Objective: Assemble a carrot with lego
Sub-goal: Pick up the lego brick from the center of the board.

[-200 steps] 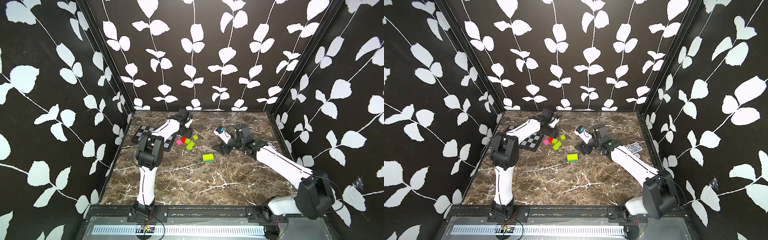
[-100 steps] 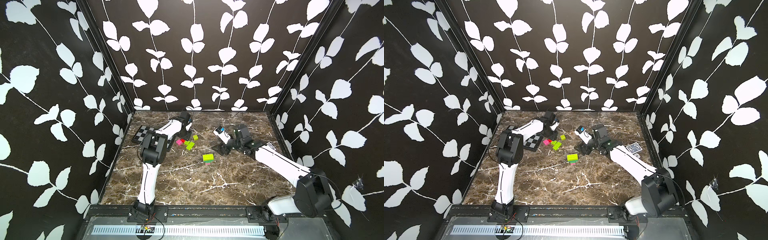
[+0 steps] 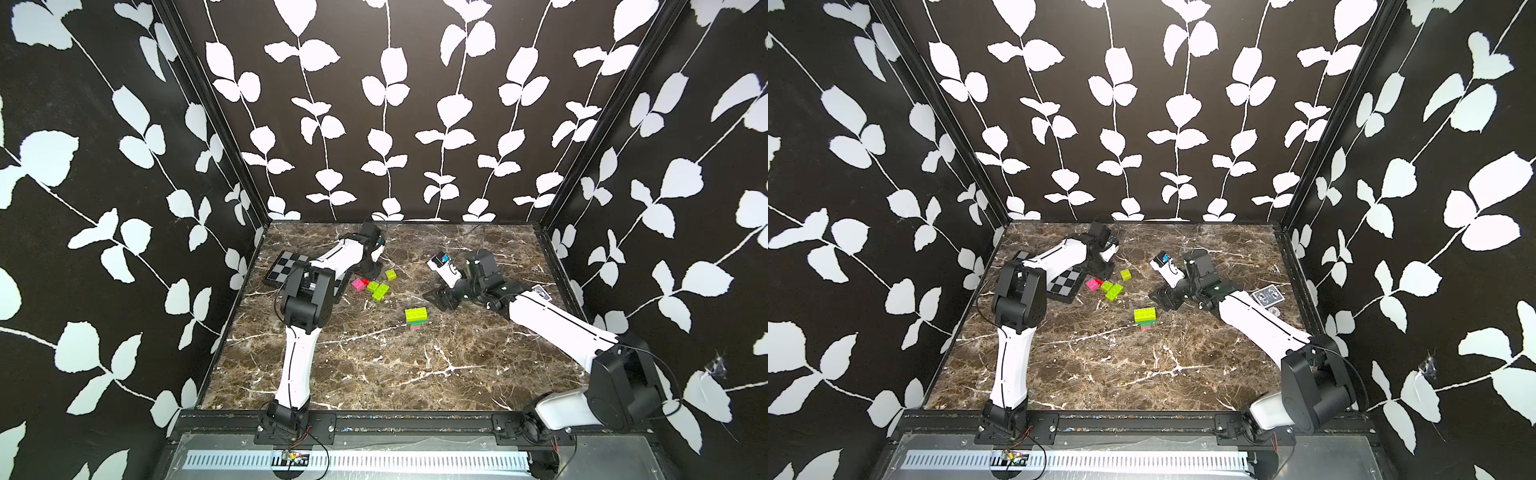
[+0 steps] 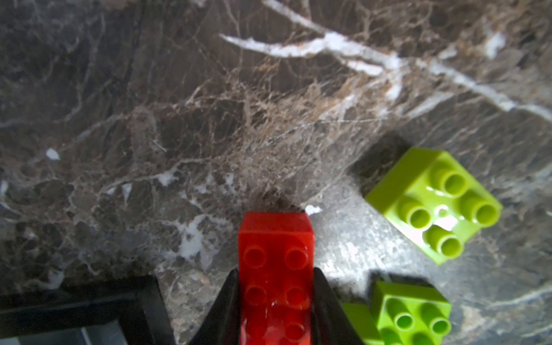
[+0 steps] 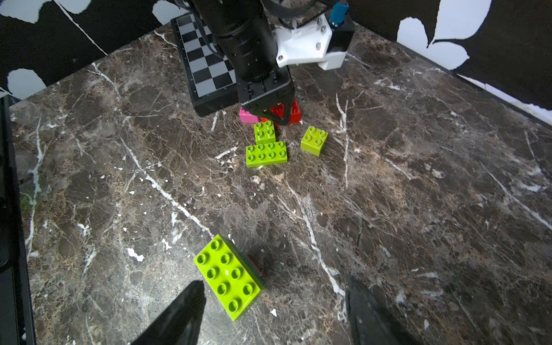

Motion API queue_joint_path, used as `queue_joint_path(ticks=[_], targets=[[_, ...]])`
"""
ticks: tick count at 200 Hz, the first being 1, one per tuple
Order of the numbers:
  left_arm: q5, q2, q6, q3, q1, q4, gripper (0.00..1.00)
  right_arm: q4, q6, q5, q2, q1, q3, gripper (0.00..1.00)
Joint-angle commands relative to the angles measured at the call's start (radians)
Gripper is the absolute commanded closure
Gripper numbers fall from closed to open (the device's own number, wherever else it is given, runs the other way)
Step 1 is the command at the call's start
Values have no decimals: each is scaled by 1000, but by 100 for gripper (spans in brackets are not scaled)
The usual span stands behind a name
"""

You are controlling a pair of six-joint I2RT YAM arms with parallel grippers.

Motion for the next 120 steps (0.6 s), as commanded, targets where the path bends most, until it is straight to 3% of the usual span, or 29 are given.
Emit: queue_joint_path(ticks=[1, 30, 56, 82, 120], targets=[[10, -88, 18, -3, 7, 41, 77, 87, 106, 81, -72, -21, -81, 24], [67, -271, 11, -119, 2, 127, 84, 141, 234, 201, -196, -59, -163, 21], [196, -489, 61, -281, -43, 168, 88, 127, 320, 332, -293, -95, -213, 19], [277, -647, 226, -377, -160, 84, 87, 84, 395, 435, -362, -148, -246, 18], [351, -688, 448, -326, -276, -135, 88, 90, 401, 471, -397, -212, -286, 16]])
